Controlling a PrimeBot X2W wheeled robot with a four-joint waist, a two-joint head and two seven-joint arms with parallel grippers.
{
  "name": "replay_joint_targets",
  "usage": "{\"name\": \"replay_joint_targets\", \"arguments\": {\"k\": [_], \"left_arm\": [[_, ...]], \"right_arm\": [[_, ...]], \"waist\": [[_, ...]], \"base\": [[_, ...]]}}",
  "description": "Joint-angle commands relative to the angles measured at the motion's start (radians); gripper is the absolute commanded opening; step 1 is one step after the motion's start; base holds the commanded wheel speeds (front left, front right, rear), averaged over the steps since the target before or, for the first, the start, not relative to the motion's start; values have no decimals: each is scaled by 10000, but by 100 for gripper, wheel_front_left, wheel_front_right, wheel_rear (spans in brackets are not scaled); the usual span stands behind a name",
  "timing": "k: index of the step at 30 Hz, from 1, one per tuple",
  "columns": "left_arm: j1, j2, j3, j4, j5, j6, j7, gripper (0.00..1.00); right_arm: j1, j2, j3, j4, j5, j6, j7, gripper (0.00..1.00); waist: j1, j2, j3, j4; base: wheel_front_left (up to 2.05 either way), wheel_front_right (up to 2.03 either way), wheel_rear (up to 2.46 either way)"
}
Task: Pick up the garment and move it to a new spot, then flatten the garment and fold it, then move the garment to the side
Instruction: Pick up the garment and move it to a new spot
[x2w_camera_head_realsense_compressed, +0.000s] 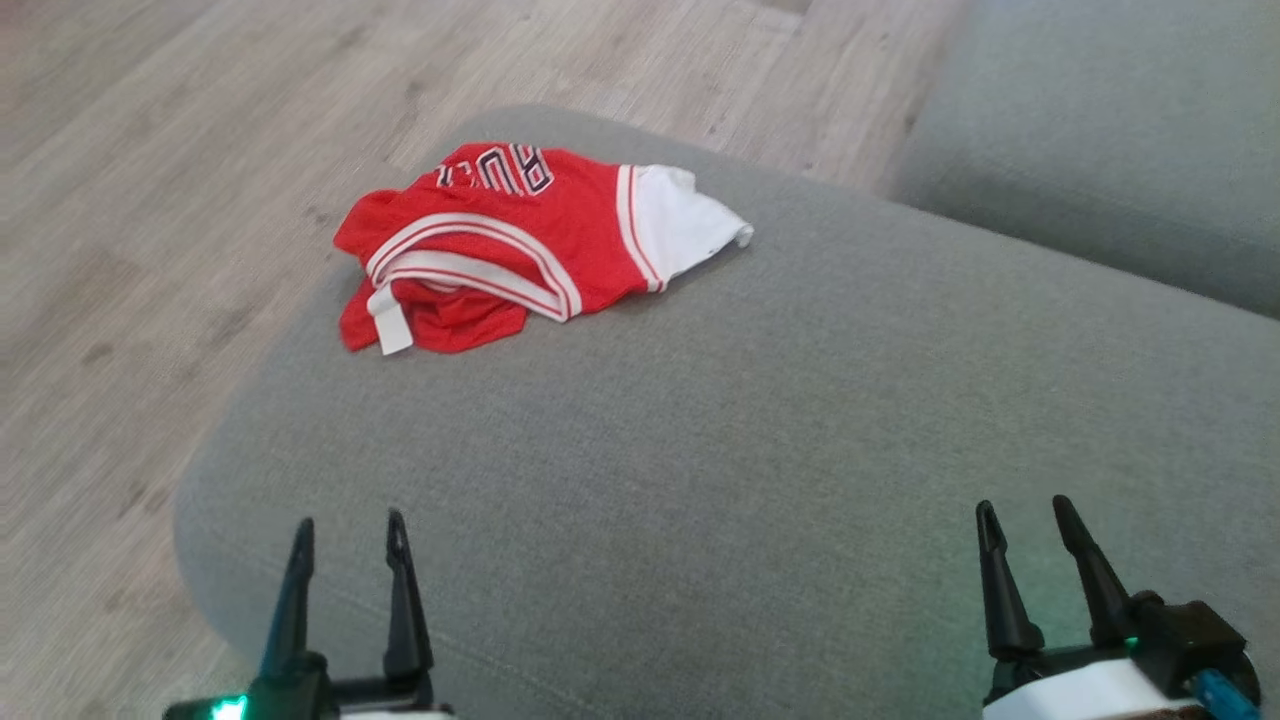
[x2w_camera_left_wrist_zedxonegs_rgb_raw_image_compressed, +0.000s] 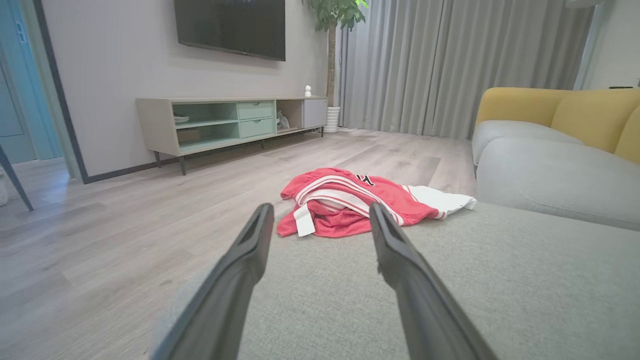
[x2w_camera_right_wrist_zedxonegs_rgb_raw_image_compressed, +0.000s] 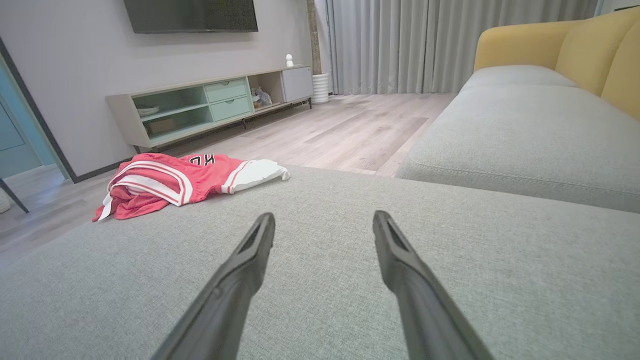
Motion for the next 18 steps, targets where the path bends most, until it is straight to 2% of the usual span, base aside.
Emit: {"name": "replay_joint_targets", "arguments": {"k": [1,6,7,11,18], "left_arm": [[-719,-30,437,-471,-83,103,-51,100],[-1735,-30,540,-603,-102,9,-51,100],[-2532,-30,691,-671,-9,-109,-51,100],[-4334,10,1096,-486,-2,-546,-51,100],[-7888,237,1163,2000,-176,-1553,-51,100]], "right_arm": [[-428,-369,190,-287,-108,-7,-110,100],[-476,-850,19,-537,-268,-7,-110,100],[-569,-1180,-30,-716,-371,-7,-110,100],[-911,-2094,-46,-1070,-485,-7,-110,100],[-1292,-3625,-592,-1784,-508,-7,-110,100]], "waist": [[-1,0,450,229],[-1,0,1294,323],[-1,0,1902,236],[-1,0,3182,-39],[-1,0,4904,-288]], "base": [[0,0,0],[0,0,0],[0,0,0],[0,0,0],[0,0,0]]}}
